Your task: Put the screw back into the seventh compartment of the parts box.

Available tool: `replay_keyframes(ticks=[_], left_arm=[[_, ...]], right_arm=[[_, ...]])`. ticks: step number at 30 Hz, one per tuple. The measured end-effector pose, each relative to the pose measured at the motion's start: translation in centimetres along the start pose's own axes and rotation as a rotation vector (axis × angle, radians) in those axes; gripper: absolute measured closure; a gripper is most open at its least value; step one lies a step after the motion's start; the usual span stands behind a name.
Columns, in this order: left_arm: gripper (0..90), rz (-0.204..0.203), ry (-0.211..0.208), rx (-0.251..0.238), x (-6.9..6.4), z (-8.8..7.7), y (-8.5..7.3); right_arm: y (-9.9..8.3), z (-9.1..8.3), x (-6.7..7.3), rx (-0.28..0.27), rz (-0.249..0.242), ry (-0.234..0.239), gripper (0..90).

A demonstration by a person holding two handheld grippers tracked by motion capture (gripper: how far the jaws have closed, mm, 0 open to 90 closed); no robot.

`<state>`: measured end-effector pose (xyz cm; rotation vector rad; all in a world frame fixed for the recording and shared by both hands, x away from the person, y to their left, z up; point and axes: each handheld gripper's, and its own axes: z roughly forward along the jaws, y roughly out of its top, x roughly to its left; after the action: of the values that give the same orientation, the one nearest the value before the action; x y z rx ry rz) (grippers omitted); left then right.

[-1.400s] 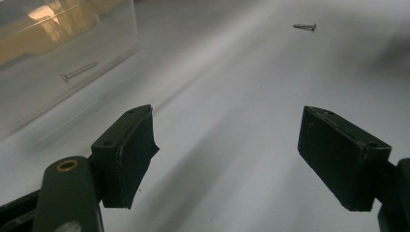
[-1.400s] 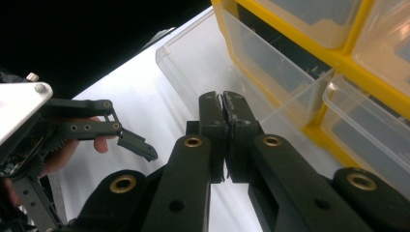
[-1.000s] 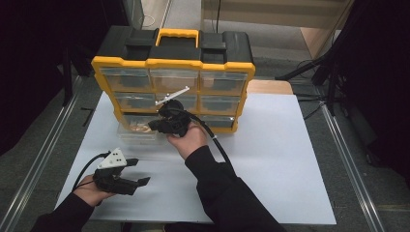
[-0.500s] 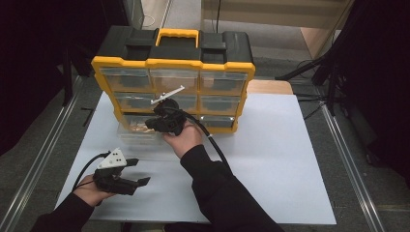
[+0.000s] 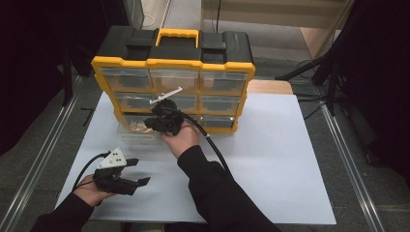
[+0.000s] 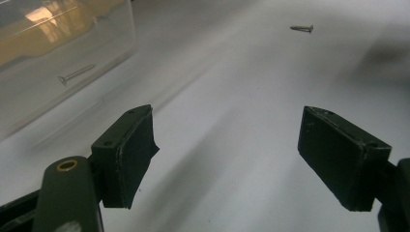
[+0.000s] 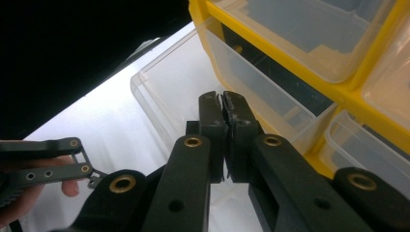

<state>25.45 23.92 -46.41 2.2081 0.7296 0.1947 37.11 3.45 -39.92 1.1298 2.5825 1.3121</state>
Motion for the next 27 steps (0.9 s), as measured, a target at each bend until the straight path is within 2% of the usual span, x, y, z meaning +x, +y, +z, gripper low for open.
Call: replay_keyframes(ticks=[5,13,27], left_arm=[[20.7,0.001,0.0,-0.003,0.0,0.0,0.0],[20.7,-0.005,-0.002,-0.009,0.1,0.0,0.0],[20.7,-0.004,-0.004,-0.01,0.2,0.0,0.0]], right_arm=[[0.0,0.5,-0.1,-0.01,-0.013,-0.019,88.6],[0.0,1.5,-0.2,-0.018,-0.008,-0.035,88.6],[-0.2,3.5,-0.1,0.008,-0.003,-0.05,88.1]])
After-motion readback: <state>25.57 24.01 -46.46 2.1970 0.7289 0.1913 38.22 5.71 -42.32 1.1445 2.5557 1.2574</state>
